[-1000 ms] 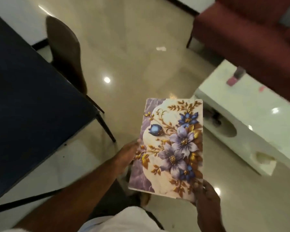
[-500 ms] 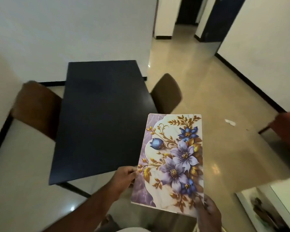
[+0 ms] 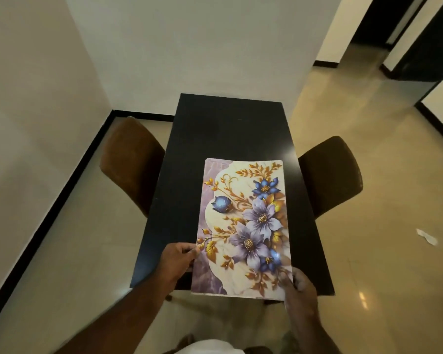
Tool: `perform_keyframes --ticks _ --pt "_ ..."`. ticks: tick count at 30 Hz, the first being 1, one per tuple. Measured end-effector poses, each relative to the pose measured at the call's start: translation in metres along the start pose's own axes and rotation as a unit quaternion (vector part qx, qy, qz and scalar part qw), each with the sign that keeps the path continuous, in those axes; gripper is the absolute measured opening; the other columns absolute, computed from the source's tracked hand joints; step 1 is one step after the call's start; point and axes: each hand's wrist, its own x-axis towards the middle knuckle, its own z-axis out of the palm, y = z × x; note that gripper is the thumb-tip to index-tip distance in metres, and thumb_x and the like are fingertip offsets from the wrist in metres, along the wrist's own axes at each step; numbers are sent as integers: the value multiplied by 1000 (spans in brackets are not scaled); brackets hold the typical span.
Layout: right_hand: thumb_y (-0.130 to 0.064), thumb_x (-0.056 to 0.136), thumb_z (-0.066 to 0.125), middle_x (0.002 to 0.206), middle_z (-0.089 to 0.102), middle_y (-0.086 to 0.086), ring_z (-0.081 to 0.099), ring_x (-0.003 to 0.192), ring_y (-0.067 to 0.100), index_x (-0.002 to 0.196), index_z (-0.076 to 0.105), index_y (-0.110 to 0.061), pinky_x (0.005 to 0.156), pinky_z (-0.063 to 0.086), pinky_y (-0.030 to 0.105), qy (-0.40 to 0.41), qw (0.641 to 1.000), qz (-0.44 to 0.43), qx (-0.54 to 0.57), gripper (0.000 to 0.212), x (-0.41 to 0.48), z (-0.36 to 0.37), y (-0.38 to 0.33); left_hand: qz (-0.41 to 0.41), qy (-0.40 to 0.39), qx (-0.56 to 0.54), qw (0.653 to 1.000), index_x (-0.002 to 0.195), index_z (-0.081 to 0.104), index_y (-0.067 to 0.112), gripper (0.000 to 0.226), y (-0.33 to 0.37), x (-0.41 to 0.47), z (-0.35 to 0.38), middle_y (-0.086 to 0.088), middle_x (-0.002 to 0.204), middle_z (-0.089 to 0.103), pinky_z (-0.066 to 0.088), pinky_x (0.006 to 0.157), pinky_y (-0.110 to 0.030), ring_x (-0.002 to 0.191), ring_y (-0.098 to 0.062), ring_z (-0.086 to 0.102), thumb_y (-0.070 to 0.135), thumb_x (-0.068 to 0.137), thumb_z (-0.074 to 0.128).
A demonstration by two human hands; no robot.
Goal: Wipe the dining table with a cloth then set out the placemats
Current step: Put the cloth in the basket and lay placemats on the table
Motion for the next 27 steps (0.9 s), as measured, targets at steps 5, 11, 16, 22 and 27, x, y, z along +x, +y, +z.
perform_keyframes --ticks 5,11,16,22,27 --pt "-13 103 78 91 83 0 81 87 23 106 81 -23 66 64 33 -79 993 6 -91 11 76 23 -33 -40 53 -67 996 100 85 9 8 6 36 7 -5 93 86 70 87 -52 90 -26 85 14 102 79" --pt "-12 91 92 88 85 -5 84 84 18 103 82 -25 83 70 48 -159 980 27 -116 20 166 51 -69 -73 169 -91 979 92 84 9 7 9 81 19 -9 89 85 68 89 -58 90 -32 84 13 97 85" --pt "-29 84 97 87 82 -9 80 82 11 93 78 -31 84 68 46 -167 960 11 -223 22 210 79 -66 -101 244 -37 964 83 81 19 14 3 98 27 -5 88 83 69 90 -52 89 -29 82 16 93 90" --pt "-29 91 91 90 76 -11 72 84 8 89 76 -32 81 65 37 -152 941 32 -300 15 215 94 -58 -146 265 -13 953 86 82 13 27 -13 109 24 -6 83 83 70 85 -52 83 -31 82 36 84 97" --pt "-29 97 85 89 73 -13 69 82 7 85 71 -34 71 58 29 -126 934 39 -332 19 209 96 -55 -178 268 -37 946 90 81 2 47 -26 112 14 -13 80 81 66 76 -43 76 -32 79 47 88 92"
